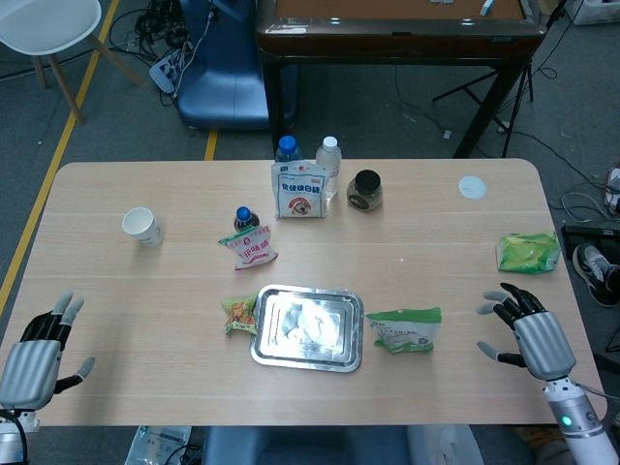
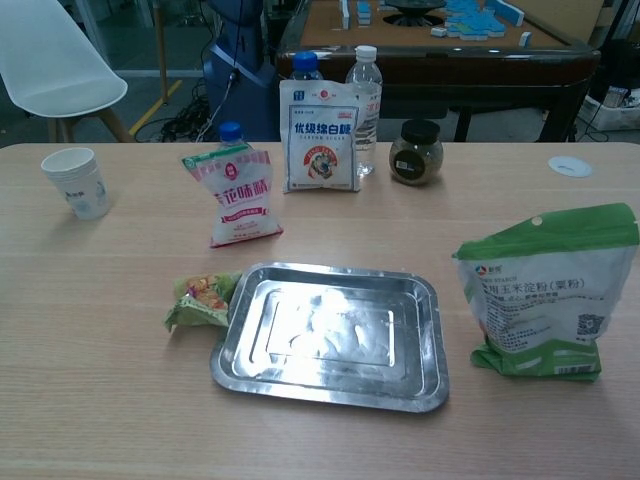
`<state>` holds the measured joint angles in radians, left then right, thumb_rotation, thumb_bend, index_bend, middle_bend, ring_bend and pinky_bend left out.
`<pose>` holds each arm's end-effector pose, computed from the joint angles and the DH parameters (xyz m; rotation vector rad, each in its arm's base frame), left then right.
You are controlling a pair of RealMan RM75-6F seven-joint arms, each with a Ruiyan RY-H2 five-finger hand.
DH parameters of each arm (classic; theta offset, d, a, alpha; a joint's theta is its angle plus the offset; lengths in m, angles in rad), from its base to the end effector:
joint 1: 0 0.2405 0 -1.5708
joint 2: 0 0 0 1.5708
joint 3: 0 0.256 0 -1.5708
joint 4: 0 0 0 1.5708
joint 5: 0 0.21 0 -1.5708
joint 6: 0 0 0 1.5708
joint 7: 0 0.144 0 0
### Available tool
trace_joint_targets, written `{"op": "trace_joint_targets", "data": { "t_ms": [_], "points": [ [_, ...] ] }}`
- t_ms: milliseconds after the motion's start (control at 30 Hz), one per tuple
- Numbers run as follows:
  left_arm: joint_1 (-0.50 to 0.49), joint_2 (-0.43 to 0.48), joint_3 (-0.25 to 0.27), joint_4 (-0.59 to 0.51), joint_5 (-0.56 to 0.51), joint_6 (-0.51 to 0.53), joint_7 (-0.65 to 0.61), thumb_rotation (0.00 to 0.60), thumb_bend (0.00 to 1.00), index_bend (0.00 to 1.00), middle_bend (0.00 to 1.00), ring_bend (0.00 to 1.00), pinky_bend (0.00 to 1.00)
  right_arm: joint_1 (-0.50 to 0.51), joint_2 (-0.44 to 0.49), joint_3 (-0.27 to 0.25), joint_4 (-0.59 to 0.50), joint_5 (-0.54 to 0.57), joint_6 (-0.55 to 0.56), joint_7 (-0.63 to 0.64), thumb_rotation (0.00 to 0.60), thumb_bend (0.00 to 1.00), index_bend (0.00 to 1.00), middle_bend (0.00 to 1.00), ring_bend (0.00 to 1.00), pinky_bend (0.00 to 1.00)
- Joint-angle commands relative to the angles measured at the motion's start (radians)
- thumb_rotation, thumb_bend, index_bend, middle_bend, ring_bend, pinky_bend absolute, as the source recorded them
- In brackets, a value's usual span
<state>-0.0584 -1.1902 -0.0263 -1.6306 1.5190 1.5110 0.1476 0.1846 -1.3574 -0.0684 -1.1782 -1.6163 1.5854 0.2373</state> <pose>-0.3030 0.1672 0.1341 -1.4086 -0.8674 -0.8539 -0.3351 -0.1950 0.1109 1.5551 -0.8389 1.0632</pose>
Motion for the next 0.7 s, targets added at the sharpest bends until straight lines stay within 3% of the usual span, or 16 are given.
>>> {"op": "trace_joint_targets", "data": {
  "t_ms": [33, 400, 700],
  "points": [
    [0.002, 0.004, -0.001, -0.005, 0.001, 0.005, 0.004, 0.600, 0.23, 0.02, 0.00, 0.12, 0.11, -0.019, 0.081, 0.017, -0.120, 0.037, -0.027, -0.076, 0.600, 0.05, 0.39, 0.29, 0.15, 0.20],
    [0.004, 0.011, 0.001, -0.029, 0.009, 0.015, 0.023, 0.600, 0.23, 0.02, 0.00, 0.12, 0.11, -0.066, 0.197, 0.021, -0.304, 0.071, -0.040, -0.148, 0.600, 0.06, 0.36, 0.29, 0.15, 0.20],
    [0.008, 0.000, 0.003, -0.028, 0.021, 0.030, 0.027, 0.600, 0.23, 0.02, 0.00, 0.12, 0.10, -0.080, 0.229, 0.022, -0.366, 0.057, -0.056, -0.170, 0.600, 0.06, 0.35, 0.28, 0.14, 0.20]
  ]
}}
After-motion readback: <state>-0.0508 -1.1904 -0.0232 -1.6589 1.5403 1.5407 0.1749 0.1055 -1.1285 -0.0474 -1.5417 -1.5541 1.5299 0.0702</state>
